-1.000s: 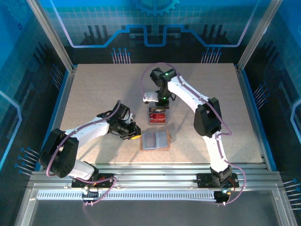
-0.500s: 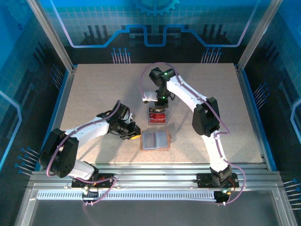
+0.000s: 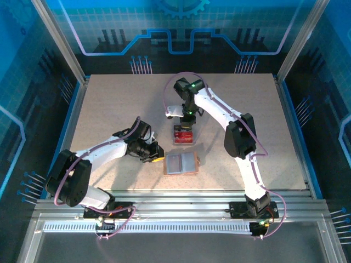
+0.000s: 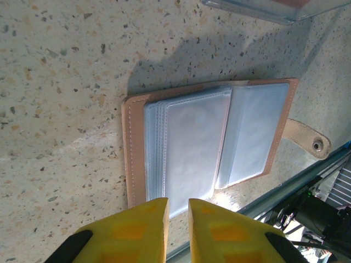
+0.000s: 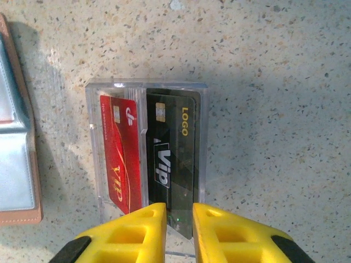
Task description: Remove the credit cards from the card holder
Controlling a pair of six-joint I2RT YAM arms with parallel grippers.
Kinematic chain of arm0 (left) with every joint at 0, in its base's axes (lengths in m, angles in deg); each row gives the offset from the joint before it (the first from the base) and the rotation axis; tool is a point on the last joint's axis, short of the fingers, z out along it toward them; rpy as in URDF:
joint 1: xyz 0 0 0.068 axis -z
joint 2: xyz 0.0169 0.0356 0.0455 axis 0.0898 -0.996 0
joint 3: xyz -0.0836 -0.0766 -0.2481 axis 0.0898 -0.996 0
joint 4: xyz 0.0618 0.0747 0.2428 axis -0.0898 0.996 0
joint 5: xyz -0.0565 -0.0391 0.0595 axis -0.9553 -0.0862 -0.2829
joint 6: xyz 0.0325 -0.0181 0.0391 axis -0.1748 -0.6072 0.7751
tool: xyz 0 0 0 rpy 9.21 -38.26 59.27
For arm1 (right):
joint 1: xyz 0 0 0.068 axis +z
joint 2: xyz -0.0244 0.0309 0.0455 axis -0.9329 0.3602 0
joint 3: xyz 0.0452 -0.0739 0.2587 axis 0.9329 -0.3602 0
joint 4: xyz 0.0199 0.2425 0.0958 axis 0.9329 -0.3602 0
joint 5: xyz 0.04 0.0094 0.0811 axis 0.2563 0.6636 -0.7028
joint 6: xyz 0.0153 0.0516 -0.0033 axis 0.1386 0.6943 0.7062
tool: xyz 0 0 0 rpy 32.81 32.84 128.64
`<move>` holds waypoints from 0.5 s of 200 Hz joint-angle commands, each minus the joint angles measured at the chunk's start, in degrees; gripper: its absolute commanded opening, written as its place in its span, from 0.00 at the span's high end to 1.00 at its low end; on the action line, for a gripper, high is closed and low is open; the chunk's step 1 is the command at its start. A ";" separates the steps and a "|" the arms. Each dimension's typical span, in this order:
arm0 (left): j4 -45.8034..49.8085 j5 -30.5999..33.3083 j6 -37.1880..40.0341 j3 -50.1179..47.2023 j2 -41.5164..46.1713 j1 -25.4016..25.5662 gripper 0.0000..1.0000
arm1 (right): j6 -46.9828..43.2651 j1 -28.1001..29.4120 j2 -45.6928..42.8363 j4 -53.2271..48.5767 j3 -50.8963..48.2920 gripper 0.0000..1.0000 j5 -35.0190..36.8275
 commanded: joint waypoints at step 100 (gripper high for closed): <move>-2.11 -2.50 0.03 1.27 -4.03 -0.49 0.83 | 50.03 0.89 -19.44 20.34 -23.21 0.79 -10.08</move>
